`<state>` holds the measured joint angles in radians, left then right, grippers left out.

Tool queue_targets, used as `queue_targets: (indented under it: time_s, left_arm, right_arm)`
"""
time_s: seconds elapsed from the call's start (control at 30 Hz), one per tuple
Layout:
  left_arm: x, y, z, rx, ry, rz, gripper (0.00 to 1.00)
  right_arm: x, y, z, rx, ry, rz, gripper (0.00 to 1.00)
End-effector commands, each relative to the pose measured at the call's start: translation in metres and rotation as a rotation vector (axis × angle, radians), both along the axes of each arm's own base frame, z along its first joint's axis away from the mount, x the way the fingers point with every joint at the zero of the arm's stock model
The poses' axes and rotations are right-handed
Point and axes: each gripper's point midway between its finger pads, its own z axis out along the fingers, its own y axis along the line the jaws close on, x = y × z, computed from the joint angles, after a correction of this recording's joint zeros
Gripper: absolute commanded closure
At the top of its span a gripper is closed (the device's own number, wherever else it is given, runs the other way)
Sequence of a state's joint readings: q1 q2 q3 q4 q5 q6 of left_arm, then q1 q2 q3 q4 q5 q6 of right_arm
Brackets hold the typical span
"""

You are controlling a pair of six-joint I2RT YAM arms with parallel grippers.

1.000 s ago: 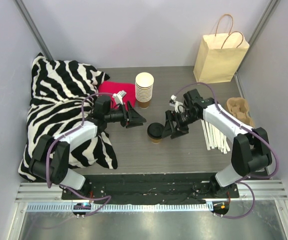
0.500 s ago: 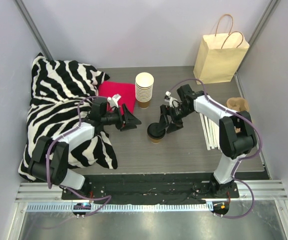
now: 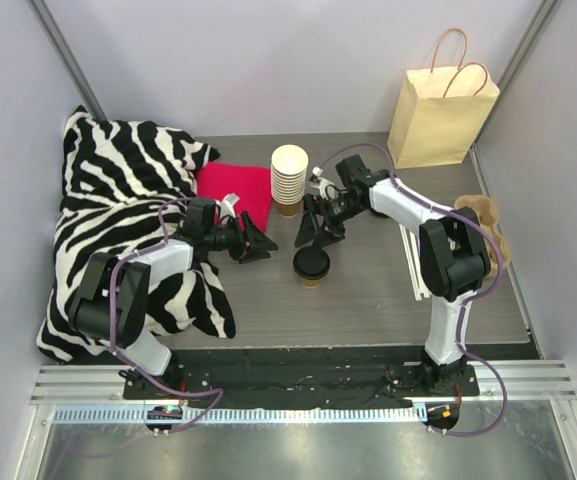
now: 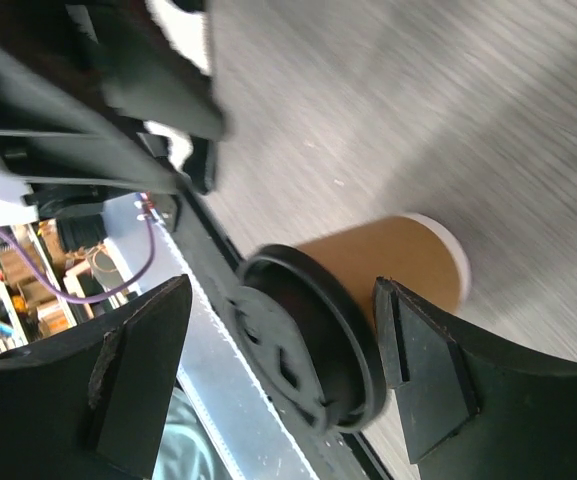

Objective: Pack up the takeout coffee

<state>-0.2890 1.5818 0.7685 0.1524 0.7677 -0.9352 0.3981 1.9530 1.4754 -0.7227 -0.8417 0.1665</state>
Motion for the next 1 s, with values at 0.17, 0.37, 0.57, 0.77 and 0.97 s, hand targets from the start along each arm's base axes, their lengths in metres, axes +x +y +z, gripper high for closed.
queue_targets:
  time_s: [0.17,0.37,0.57,0.77,0.97]
  left_arm:
    - [0.014,-0.001,0.007,-0.017,-0.050,0.019,0.51]
    - [0.010,0.000,0.003,-0.017,-0.042,0.030,0.50]
    - [0.010,0.000,0.001,-0.019,-0.038,0.029,0.51]
    - [0.009,0.001,0.002,-0.020,-0.041,0.030,0.50]
    - [0.002,0.002,0.001,-0.017,-0.030,0.011,0.51]
  right_arm:
    - [0.013,0.002,0.044,0.044,-0.122,-0.047,0.17]
    - [0.006,-0.034,0.058,-0.013,-0.159,-0.156,0.13]
    - [-0.038,-0.052,0.028,-0.074,0.016,-0.208,0.12]
    - [-0.044,-0.045,0.019,-0.032,0.088,-0.209,0.11]
    - [-0.025,-0.020,0.025,0.019,0.100,-0.170,0.11]
